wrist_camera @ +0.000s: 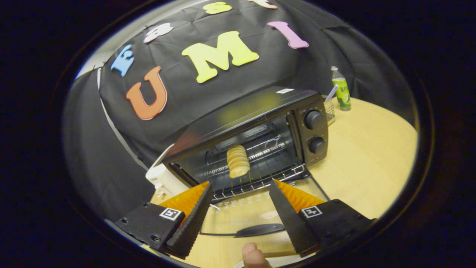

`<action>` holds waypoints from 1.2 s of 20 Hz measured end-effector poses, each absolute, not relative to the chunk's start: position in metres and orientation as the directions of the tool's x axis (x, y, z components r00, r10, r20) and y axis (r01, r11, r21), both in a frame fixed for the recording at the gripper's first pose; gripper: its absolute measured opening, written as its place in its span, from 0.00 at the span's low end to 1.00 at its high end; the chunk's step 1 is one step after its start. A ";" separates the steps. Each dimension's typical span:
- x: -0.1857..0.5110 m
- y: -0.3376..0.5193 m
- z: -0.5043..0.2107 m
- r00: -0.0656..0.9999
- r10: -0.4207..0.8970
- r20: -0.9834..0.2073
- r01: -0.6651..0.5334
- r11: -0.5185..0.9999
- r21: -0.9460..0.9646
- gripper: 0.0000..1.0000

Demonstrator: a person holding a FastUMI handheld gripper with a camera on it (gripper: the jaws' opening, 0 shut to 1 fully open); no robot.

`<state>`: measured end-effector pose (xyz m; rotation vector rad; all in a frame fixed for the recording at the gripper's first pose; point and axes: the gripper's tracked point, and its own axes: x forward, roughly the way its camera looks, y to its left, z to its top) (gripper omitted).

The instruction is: Open the toaster oven, put the food inside, and close the toaster oven door.

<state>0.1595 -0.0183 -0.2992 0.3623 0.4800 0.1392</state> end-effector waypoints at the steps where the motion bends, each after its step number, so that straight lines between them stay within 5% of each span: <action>1: 0.150 -0.023 -0.303 0.877 0.194 -0.440 -0.047 0.945 0.323 1.00; 16: 0.069 -0.006 -0.419 0.699 0.098 -0.708 -0.122 0.992 0.016 1.00; 24: 0.090 -0.013 -0.428 0.698 0.069 -0.713 -0.054 0.998 0.044 1.00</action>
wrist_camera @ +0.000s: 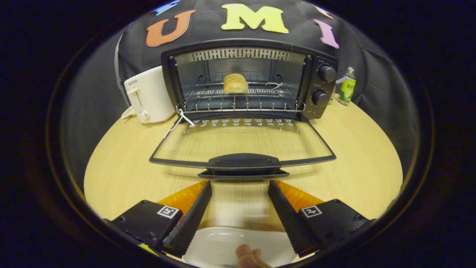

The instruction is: Open the toaster oven, put the food inside, and close the toaster oven door.

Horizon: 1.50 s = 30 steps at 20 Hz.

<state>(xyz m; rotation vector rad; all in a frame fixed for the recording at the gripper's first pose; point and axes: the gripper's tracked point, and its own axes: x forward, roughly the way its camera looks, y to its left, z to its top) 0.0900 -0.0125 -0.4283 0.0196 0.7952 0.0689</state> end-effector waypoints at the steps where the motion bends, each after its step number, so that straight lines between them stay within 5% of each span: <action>1: 0.088 -0.011 -0.426 0.690 0.071 -0.721 -0.046 0.997 0.054 1.00; 13: 0.086 -0.008 -0.400 0.722 0.085 -0.687 -0.060 0.996 0.060 1.00; 30: 0.147 0.003 -0.237 0.924 0.066 -0.376 -0.069 0.998 0.006 1.00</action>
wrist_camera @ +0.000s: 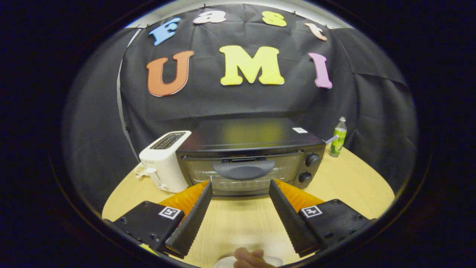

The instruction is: Open the toaster oven, put the food inside, and close the toaster oven door.

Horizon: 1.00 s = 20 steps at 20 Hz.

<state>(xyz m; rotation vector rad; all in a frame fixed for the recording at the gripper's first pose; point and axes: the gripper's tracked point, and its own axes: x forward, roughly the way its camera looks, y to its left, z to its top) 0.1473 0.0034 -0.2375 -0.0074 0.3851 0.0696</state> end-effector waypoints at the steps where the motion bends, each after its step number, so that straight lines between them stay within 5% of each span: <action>1: 0.142 0.001 -0.229 0.933 0.062 -0.356 -0.071 0.997 -0.012 1.00; 20: -0.083 -0.030 -0.034 0.997 -0.013 -0.077 0.017 0.998 0.057 1.00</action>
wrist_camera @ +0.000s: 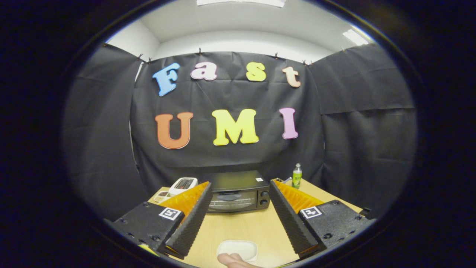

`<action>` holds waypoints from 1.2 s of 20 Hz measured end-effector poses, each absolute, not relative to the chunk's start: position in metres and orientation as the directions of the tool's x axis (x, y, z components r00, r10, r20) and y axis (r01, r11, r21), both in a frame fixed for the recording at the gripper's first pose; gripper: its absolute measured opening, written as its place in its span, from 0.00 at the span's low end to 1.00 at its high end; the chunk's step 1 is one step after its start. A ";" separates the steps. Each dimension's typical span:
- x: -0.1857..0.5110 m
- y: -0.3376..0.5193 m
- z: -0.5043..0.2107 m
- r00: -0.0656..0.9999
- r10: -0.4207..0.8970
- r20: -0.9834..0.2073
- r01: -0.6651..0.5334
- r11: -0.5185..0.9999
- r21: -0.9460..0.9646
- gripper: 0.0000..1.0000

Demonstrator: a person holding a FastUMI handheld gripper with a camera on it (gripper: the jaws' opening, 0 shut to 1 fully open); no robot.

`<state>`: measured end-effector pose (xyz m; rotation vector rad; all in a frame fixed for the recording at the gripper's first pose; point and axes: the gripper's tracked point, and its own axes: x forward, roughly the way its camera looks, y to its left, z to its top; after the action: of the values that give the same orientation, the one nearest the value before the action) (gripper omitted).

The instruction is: Open the toaster oven, put the food inside, and close the toaster oven door.

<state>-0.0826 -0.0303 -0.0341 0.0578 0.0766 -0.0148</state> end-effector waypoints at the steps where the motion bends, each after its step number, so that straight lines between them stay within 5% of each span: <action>1: -0.092 -0.029 -0.030 0.997 0.011 -0.073 -0.006 0.998 0.070 1.00; 8: -0.138 -0.013 -0.032 0.994 0.107 0.004 -0.107 0.994 -0.002 1.00; 24: -0.158 -0.029 -0.022 0.995 0.091 0.036 -0.090 0.996 -0.003 1.00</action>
<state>-0.1579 -0.0290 -0.0218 -0.0009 -0.0361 0.0906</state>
